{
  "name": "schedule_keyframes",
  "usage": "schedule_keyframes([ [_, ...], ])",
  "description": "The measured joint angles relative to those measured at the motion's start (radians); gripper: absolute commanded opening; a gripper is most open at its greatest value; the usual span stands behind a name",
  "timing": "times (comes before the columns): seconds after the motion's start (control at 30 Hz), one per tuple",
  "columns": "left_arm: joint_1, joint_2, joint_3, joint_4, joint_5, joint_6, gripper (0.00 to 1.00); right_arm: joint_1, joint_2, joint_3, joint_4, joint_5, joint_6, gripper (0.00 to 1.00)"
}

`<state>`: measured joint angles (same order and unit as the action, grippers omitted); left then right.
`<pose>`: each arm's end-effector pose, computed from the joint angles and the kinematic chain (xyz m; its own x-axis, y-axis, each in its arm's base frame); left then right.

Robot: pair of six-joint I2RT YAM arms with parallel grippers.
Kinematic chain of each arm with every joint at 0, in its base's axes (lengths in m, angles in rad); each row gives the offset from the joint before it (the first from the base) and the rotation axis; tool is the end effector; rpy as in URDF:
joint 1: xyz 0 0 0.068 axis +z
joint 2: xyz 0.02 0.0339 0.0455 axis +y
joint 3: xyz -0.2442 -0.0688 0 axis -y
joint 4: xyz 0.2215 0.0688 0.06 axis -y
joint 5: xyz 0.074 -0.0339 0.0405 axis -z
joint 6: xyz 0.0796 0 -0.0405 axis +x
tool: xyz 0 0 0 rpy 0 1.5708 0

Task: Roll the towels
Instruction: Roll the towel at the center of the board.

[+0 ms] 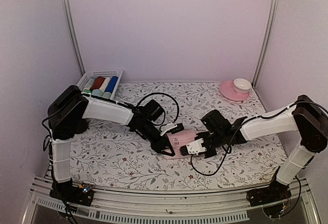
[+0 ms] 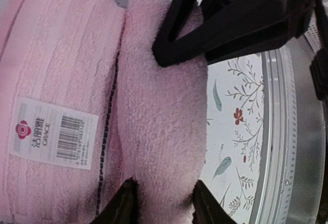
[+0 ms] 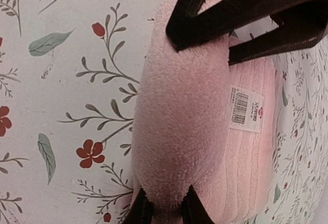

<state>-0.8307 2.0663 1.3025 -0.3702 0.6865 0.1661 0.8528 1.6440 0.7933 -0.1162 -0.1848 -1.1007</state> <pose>0.2291 -0.3256 0.0956 -0.4783 0.7134 -0.5122 0.8426 0.2085 -0.4965 0.1965 0.2472 0.1048 0.4759 -0.7873 -0.3921 -0.8492 -0.2953 -0.4377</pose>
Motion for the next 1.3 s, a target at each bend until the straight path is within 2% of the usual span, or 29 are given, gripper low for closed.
schedule_keyframes([
  [0.2,0.001,-0.031,-0.03,0.012,-0.072,-0.017,0.54,0.0,0.026,0.052,-0.05,-0.019,0.011,0.06],
  [0.33,-0.013,-0.146,-0.119,0.04,-0.18,-0.013,0.59,-0.01,0.043,0.101,-0.122,-0.077,0.016,0.06],
  [0.37,-0.018,-0.176,-0.139,0.047,-0.208,-0.008,0.64,-0.014,0.048,0.113,-0.143,-0.092,0.017,0.06],
  [0.43,-0.037,-0.23,-0.177,0.076,-0.266,0.008,0.67,-0.029,0.066,0.146,-0.197,-0.136,0.018,0.07],
  [0.8,-0.256,-0.367,-0.427,0.349,-0.549,0.142,0.68,-0.083,0.18,0.31,-0.451,-0.324,0.013,0.07],
  [1.07,-0.311,-0.423,-0.522,0.527,-0.678,0.22,0.66,-0.095,0.222,0.355,-0.504,-0.364,0.03,0.07],
  [1.3,-0.339,-0.426,-0.55,0.624,-0.694,0.268,0.63,-0.099,0.227,0.36,-0.51,-0.373,0.036,0.07],
])
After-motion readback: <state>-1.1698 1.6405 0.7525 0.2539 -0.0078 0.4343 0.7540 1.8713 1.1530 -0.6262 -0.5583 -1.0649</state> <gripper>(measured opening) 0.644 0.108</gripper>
